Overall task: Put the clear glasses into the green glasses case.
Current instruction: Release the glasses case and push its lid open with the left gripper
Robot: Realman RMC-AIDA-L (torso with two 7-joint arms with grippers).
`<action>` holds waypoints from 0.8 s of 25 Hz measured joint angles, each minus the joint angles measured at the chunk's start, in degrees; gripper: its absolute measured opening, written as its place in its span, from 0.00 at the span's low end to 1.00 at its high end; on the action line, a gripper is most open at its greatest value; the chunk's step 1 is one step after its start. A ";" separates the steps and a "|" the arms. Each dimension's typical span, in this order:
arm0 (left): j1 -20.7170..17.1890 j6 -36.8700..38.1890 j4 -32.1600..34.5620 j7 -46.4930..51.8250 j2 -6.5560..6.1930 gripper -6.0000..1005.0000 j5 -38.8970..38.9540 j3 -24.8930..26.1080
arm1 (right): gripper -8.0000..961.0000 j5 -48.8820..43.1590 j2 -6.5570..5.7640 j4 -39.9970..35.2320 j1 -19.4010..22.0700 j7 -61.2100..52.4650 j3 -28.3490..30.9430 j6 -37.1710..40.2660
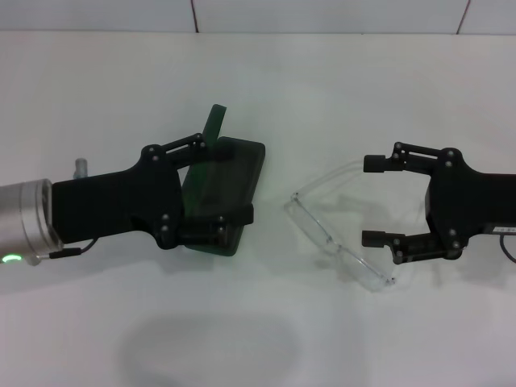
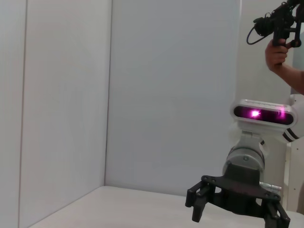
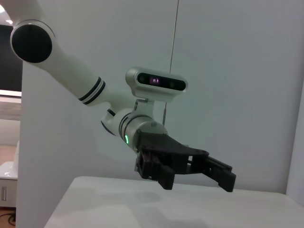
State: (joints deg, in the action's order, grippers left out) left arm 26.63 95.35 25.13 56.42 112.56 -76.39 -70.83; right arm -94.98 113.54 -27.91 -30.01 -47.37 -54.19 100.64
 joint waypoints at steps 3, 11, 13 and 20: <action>-0.27 -0.03 -0.12 0.01 0.25 0.89 0.00 0.18 | 0.89 -0.08 -0.10 -0.15 0.11 0.01 -0.03 0.02; -0.16 -0.36 -0.69 0.00 0.59 0.89 -0.41 0.06 | 0.90 -0.81 -0.01 -0.24 0.59 0.13 -0.04 0.29; -0.06 -0.65 -0.69 0.01 0.85 0.89 -0.98 0.20 | 0.90 -0.82 0.08 -0.33 0.95 0.17 0.21 0.84; 0.11 -7.97 3.15 11.39 1.21 0.89 -1.46 3.42 | 0.90 -0.61 0.22 -2.78 3.04 0.19 0.52 1.72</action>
State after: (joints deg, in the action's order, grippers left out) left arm 26.74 87.39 28.27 67.81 113.77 -77.85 -67.41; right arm -95.59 113.77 -30.69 -26.97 -47.18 -53.67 102.36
